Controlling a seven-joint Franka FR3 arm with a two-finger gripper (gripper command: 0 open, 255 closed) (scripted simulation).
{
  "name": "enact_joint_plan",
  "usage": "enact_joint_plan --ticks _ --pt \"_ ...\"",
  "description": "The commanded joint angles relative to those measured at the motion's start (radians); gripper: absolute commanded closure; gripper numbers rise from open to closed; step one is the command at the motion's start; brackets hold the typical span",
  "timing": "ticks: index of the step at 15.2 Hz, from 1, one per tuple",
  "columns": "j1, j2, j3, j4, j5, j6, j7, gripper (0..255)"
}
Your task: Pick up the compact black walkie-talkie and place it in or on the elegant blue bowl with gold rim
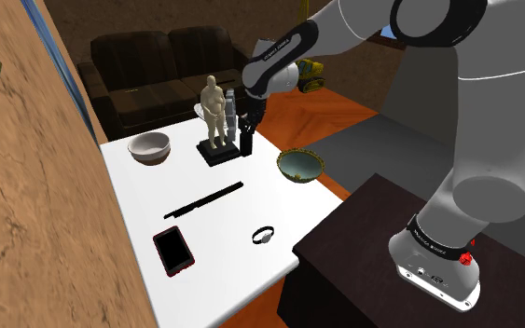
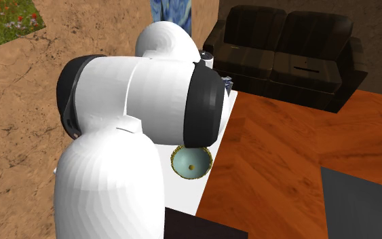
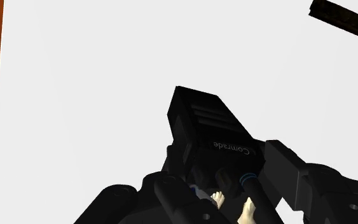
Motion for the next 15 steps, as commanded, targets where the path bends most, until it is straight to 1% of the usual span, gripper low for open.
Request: enact_joint_plan --ticks 1,15 --pt "0.002 -0.017 -0.002 0.005 -0.004 -0.021 0.007 255" --pt "0.007 -0.122 -0.014 0.048 -0.03 -0.168 0.042 255"
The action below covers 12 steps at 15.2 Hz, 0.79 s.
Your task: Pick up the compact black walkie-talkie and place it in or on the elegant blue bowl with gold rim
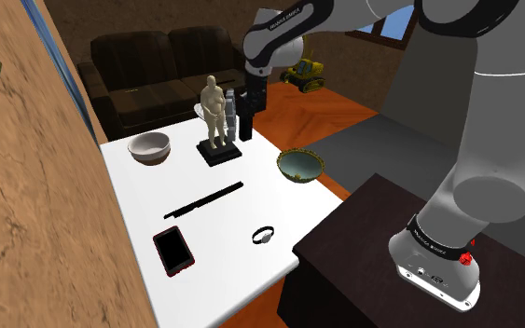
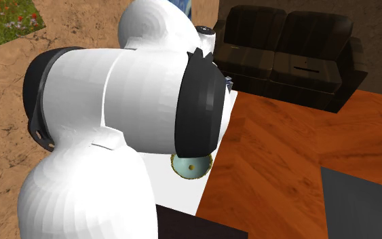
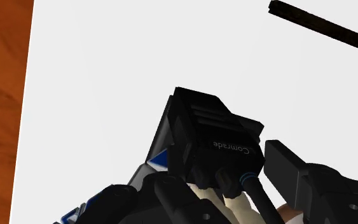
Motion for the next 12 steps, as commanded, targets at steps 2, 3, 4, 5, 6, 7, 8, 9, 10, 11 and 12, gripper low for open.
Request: enact_joint_plan --ticks 2,3,4,5,6,7,8,9,10,11,12 --pt "0.0 -0.022 -0.002 0.013 -0.005 -0.034 0.007 255" --pt "0.001 -0.028 -0.003 0.018 -0.007 -0.045 0.01 255" --pt "0.001 -0.033 -0.003 0.023 -0.008 -0.056 0.012 255" --pt "0.001 -0.039 -0.004 0.029 -0.01 -0.068 0.014 255" --pt "0.001 -0.045 -0.004 0.035 -0.011 -0.079 0.017 255" --pt "0.001 -0.05 -0.005 0.041 -0.013 -0.09 0.019 255" --pt "0.001 -0.055 -0.005 0.048 -0.014 -0.102 0.021 255" --pt "0.001 -0.06 -0.006 0.055 -0.016 -0.113 0.024 255" --pt "0.001 -0.065 -0.006 0.061 -0.017 -0.125 0.026 255" --pt "0.001 -0.069 -0.006 0.069 -0.019 -0.137 0.028 255" --pt "0.001 -0.07 -0.006 0.069 -0.019 -0.137 0.028 255"
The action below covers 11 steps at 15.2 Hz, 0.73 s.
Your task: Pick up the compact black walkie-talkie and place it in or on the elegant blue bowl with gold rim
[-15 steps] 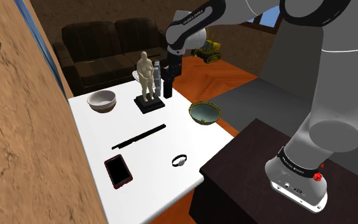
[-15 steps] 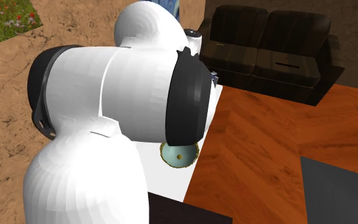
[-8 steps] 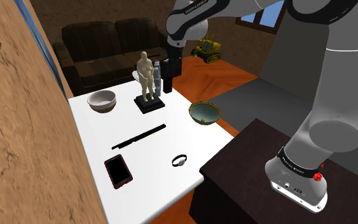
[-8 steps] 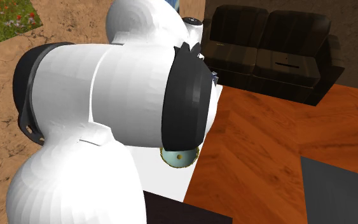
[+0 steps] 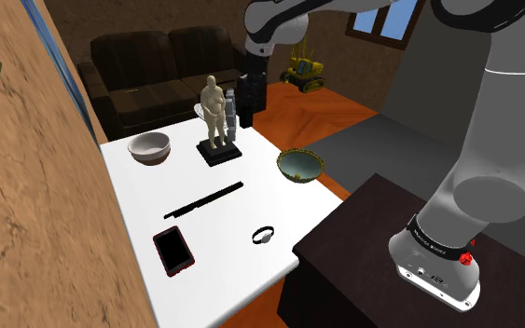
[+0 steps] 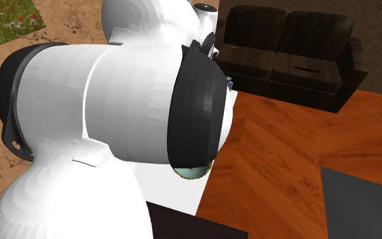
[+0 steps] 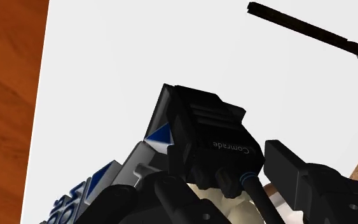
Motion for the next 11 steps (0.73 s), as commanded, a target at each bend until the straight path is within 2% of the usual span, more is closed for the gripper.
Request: enact_joint_plan --ticks 1,11 --pt "-0.003 -0.041 -0.002 -0.048 0.002 0.006 -0.006 255" --pt "-0.033 -0.419 -0.026 -0.512 0.013 0.082 -0.081 255"
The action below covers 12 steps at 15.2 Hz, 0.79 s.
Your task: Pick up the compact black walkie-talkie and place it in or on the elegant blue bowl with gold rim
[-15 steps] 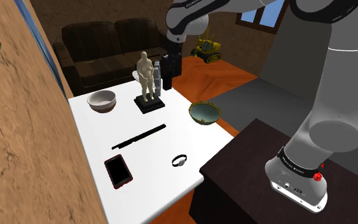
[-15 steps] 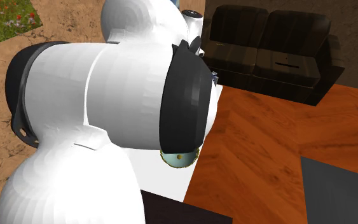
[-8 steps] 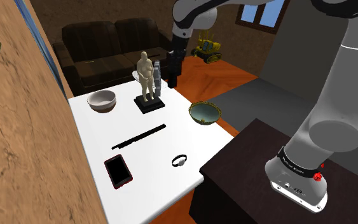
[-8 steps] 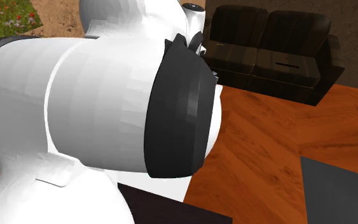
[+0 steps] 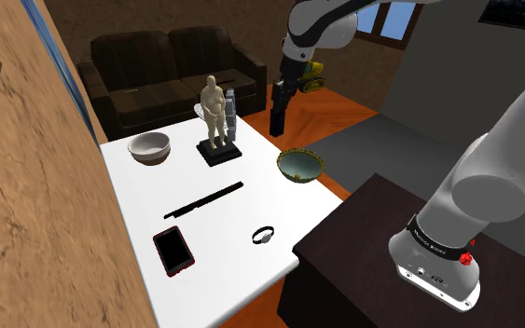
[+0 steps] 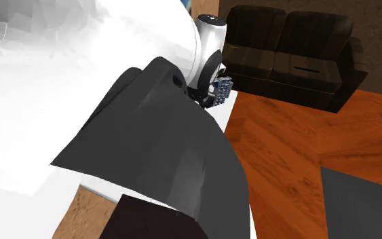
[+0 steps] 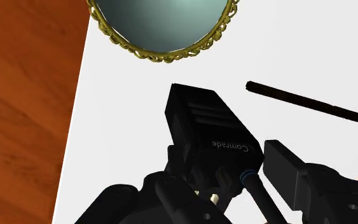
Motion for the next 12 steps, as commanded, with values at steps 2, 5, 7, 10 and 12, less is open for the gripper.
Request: enact_joint_plan --ticks 2,5,7,10,12 --pt "-0.008 -0.129 -0.007 -0.134 -0.005 0.002 -0.013 255" --pt "-0.021 -0.247 -0.02 -0.245 -0.014 -0.006 -0.031 255" --pt "-0.035 -0.349 -0.032 -0.332 -0.026 -0.024 -0.045 255" --pt "-0.032 -0.328 -0.034 -0.357 -0.018 0.021 -0.055 255" --pt "-0.03 -0.313 -0.035 -0.373 -0.013 0.052 -0.063 255"
